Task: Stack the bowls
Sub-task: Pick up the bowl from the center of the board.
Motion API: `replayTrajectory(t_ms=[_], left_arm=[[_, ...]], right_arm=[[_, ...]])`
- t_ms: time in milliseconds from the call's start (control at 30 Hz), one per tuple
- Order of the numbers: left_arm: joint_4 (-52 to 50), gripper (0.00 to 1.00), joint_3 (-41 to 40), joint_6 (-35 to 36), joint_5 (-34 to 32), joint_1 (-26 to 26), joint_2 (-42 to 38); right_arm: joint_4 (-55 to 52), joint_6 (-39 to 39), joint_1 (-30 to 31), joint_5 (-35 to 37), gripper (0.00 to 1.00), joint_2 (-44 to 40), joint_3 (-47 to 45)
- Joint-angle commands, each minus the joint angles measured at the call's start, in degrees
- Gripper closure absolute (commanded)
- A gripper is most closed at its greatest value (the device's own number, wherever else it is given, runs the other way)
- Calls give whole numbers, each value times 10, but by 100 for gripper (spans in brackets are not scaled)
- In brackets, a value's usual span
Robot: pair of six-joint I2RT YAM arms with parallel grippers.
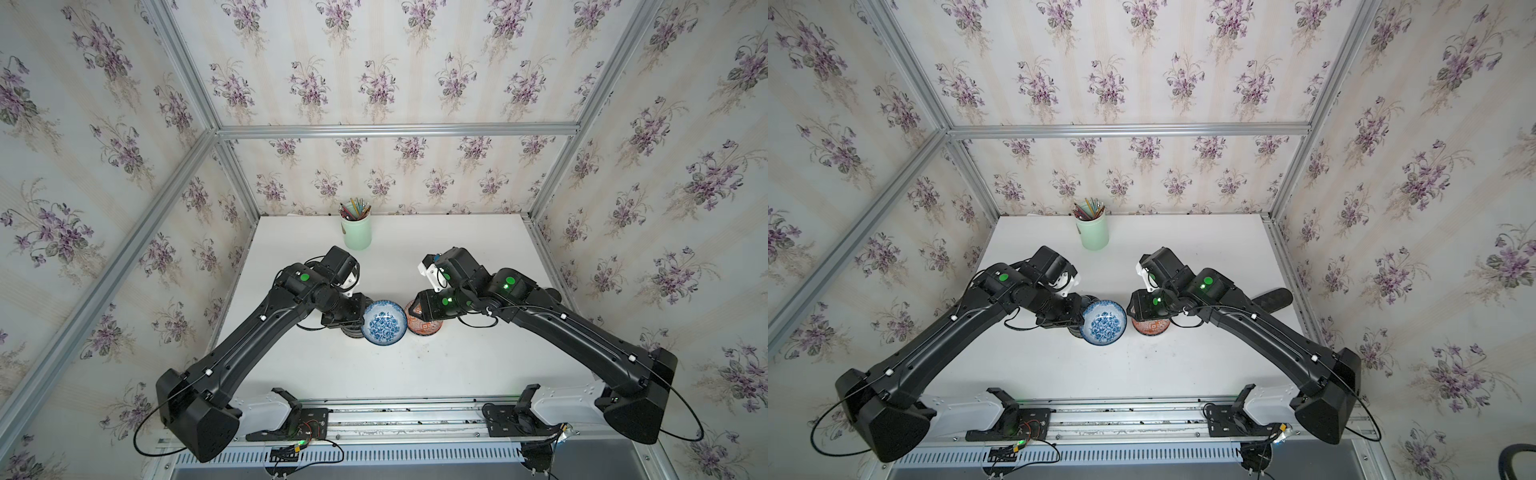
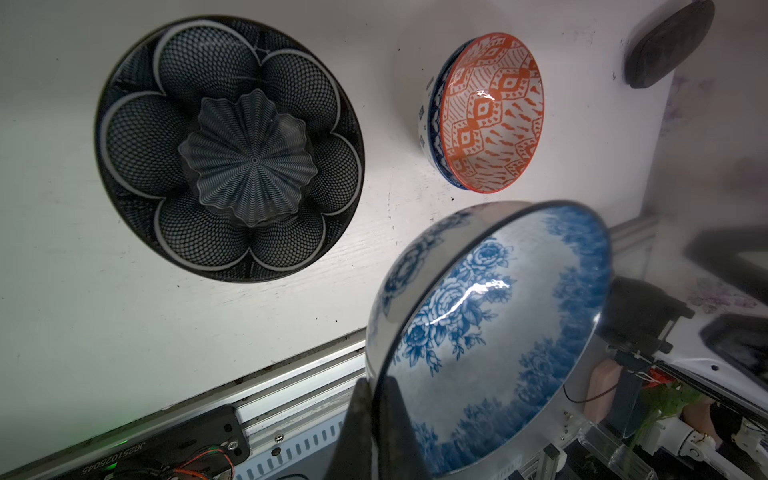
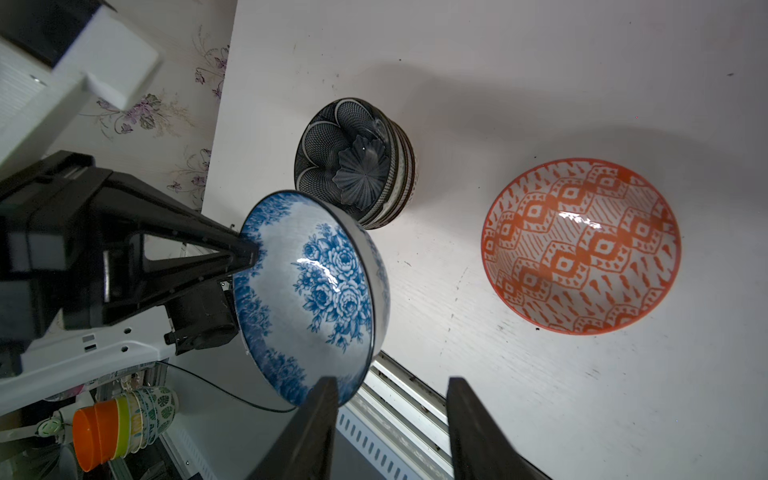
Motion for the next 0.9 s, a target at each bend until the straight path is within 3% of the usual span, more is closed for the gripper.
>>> replayTrajectory(t_ms=[0, 867], left_arm=[[14, 100, 7, 17, 24, -4, 11], [24, 100, 9, 32, 25, -6, 38]], right_arm=[[-15, 1, 5, 14, 53, 8, 3], [-3, -8, 20, 31, 75, 79, 9]])
